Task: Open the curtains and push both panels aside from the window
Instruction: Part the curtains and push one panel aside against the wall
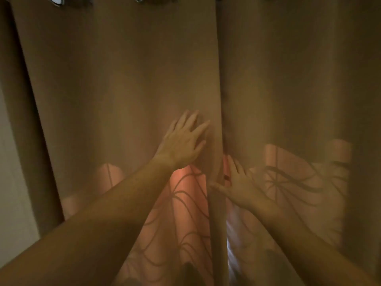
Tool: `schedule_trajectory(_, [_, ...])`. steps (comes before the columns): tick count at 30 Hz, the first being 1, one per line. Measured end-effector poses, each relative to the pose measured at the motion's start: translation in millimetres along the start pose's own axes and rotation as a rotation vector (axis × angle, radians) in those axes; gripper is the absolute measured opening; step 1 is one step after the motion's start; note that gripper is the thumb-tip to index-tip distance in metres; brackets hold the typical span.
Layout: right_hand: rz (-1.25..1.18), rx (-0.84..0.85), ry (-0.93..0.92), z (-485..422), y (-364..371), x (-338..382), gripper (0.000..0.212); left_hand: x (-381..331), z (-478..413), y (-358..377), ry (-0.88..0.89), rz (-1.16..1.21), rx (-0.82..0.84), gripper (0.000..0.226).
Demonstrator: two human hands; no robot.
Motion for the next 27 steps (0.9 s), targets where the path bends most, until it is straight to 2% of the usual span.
schedule_trajectory(4, [-0.104,-0.002,-0.047,-4,19,-13,0.122,-11,-22,7,0.117,-0.086,-0.063,0.061])
schedule_trajectory(9, [-0.204,0.026,-0.023,-18,41,-33,0.132,-28,-55,20,0.215,-0.211,-0.119,0.059])
schedule_trajectory(14, [-0.031,0.073,-0.036,-34,59,-50,0.133,-42,-78,37,0.235,-0.339,-0.091,0.057])
schedule_trajectory(20, [0.059,0.058,-0.042,-49,75,-58,0.139,-43,-95,55,0.147,-0.448,-0.049,0.058])
schedule_trajectory(24, [0.098,0.028,-0.158,-59,82,-60,0.131,-35,-97,63,0.089,-0.486,-0.043,0.06])
schedule_trajectory(27, [0.027,0.054,-0.224,-66,88,-55,0.126,-28,-93,65,0.055,-0.513,-0.041,0.058])
Point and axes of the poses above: each hand's wrist, its own z-axis away from the middle knuckle, its own y-axis out of the palm, x = y × z, the point moved 1 cm from there along -z, towards the middle knuckle, and after that the axes turned 3 degrees about -z, right-handed, at the moved point
